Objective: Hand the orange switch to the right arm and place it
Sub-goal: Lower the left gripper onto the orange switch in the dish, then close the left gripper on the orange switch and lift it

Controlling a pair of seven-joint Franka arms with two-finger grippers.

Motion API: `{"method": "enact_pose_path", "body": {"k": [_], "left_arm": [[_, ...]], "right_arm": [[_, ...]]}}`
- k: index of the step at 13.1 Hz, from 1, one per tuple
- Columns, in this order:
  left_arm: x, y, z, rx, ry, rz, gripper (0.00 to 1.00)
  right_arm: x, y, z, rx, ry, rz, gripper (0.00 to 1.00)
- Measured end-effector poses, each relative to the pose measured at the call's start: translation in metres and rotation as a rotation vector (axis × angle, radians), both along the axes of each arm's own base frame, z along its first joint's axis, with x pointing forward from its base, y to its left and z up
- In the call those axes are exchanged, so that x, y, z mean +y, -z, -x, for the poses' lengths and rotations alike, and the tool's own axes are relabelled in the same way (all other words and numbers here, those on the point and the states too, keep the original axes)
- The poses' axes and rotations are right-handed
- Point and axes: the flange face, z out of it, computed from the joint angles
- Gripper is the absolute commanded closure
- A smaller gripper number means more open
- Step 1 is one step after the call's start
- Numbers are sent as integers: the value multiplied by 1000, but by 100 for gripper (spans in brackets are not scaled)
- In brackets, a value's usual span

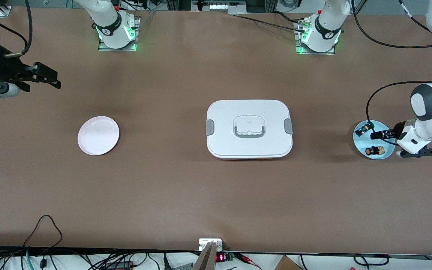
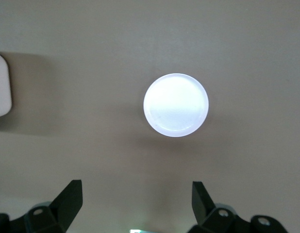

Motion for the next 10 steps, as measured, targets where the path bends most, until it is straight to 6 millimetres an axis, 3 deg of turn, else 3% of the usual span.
{"method": "enact_pose_path", "body": {"k": [6,10], "left_arm": [[-3,30,-1,-116,14,-24,0],[-4,35,-1,-178,51,-36,0]], "right_arm": [[16,24,-11,53,6,-117,0],[24,33,-14,70,-6,-118,0]]}}
